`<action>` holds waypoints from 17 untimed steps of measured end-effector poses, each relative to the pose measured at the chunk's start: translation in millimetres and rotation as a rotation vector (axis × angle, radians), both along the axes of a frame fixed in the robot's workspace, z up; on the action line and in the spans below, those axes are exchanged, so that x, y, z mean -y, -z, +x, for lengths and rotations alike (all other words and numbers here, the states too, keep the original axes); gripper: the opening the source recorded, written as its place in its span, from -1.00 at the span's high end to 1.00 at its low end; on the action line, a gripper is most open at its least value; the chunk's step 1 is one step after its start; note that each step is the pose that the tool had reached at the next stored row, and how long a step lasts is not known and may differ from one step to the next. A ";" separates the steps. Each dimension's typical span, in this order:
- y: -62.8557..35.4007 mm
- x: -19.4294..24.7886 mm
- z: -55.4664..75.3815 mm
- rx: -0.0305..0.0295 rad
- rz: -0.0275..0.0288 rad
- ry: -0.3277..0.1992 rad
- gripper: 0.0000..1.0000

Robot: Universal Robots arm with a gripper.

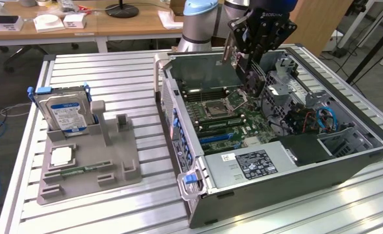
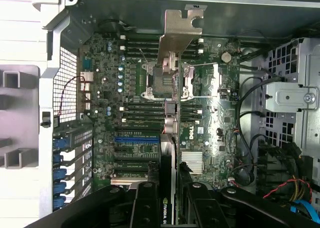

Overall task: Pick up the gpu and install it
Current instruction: 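Insert the gpu into the slot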

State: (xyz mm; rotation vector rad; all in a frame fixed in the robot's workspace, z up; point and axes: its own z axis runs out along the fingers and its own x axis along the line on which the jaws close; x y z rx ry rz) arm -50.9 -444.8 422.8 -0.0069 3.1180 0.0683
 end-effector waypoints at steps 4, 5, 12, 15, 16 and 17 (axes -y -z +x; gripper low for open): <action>0.0 0.0 0.0 0.0000 0.0000 0.000 0.47; 0.0 0.0 0.0 0.0000 0.0000 0.000 0.47; 0.0 0.0 4.5 -0.0001 0.0000 0.000 0.47; -0.1 0.0 11.8 -0.0005 -0.0001 0.000 0.47; 0.0 0.0 15.0 -0.0007 0.0000 0.000 0.47; 0.0 0.0 18.3 -0.0010 0.0001 0.000 0.47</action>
